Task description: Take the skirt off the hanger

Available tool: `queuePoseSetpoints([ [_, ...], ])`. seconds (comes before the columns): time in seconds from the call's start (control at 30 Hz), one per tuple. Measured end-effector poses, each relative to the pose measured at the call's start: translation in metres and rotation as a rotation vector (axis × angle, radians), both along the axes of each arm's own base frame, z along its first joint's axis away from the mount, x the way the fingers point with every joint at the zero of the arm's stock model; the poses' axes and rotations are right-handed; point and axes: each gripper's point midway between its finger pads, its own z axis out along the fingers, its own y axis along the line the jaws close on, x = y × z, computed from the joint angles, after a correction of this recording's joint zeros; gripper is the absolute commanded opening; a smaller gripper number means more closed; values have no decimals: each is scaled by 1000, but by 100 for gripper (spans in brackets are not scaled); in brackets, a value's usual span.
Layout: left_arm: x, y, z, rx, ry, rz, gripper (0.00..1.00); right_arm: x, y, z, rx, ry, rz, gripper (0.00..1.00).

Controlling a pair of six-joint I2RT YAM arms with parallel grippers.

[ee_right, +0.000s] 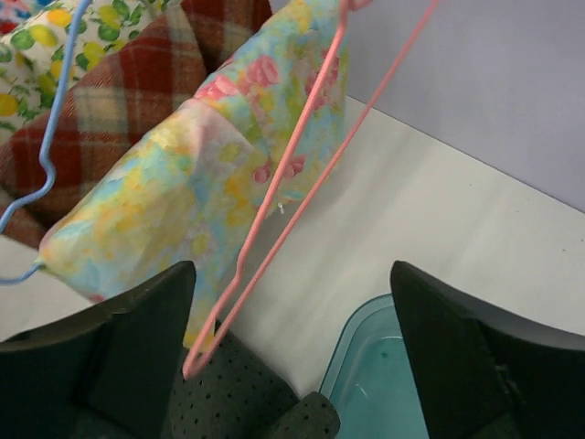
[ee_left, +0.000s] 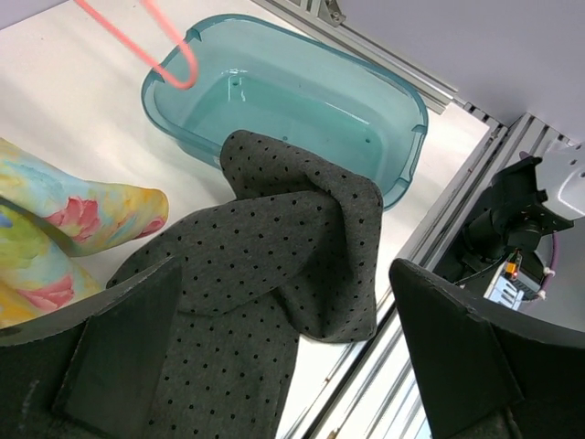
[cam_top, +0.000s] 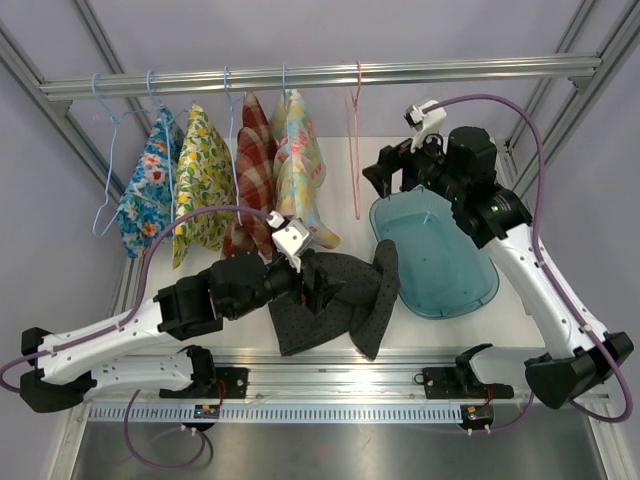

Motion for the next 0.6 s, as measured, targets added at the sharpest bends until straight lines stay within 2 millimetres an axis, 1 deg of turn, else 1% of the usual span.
queuePoseSetpoints([
  [0.1,0,5,0,8,-4,8,99,-24,-3,3,-50,-49,75,99],
  [0.23,1,13,4,11,-20,24,99,-63,-11,5,-112,-104,193,99],
  [0.33,1,19,8,2,-31,34,99,-86,-18,-7,-140,-84,266,99],
  [0.43,1,25,10,-1,-36,45,99,-111,-19,-39,-151,13,355,99],
  [0.53,0,31,15,-15,-42,53,99,-140,-14,-78,-126,176,448,100],
  [0.6,0,34,19,-28,-47,57,99,-153,-13,-105,-97,301,468,99],
])
